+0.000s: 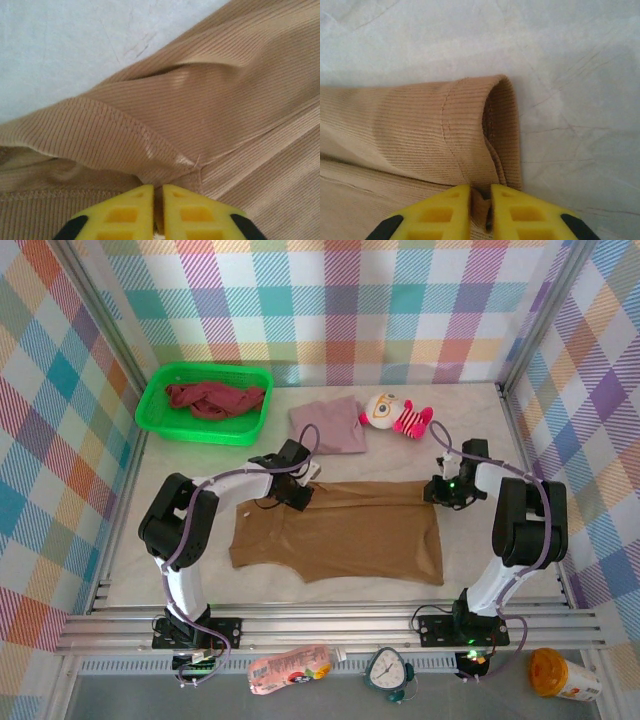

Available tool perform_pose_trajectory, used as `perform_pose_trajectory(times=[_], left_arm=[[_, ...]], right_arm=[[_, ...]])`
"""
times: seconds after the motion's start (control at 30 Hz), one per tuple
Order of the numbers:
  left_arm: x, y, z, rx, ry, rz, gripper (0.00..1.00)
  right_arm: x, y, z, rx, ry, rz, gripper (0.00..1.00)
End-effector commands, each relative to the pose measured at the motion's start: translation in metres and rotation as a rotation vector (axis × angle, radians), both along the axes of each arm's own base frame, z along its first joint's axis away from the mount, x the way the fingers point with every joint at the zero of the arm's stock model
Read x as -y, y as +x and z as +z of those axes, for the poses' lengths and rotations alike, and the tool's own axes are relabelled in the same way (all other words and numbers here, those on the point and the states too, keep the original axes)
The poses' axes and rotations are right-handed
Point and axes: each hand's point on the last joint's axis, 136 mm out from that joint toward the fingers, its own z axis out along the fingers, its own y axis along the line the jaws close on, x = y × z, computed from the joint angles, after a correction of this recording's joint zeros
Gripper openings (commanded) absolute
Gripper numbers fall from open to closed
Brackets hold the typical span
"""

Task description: Fold and stack the tank tops

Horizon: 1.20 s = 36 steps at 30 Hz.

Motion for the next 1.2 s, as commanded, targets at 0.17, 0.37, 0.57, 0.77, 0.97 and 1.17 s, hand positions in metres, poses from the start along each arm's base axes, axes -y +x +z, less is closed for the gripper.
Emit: perform_pose_trajectory(times=[0.17,0.37,0.57,0.77,0.97,1.17], left_arm=[[-0.007,-0.027,0.029,-0.100,-0.052,0.030,0.26],[-0.045,0.001,0.061,-0.068,-0.030,0.262,0.36],[-0.095,0.033,0.075,-0.061,0.028,0.542,0.47],[-0.126,0.068,0.070,0.000,0.099,0.711,0.50],[-0.138,0.086,0.054,-0.007,0.181,0.772,0.51],[-0.142,0.091,0.039,-0.025,0.243,0.755,0.47]], right_arm=[[0.012,0.005,0.048,0.056,-0.060,-0.034,0.33],[-0.015,0.000,0.077,0.130,0.112,-0.065,0.41],[-0.056,-0.005,0.067,0.151,0.236,-0.065,0.47],[-0.072,-0.003,0.038,0.085,0.238,-0.074,0.49],[-0.066,-0.005,0.019,0.035,0.205,-0.114,0.49],[-0.064,-0.011,0.007,-0.028,0.196,-0.144,0.49]])
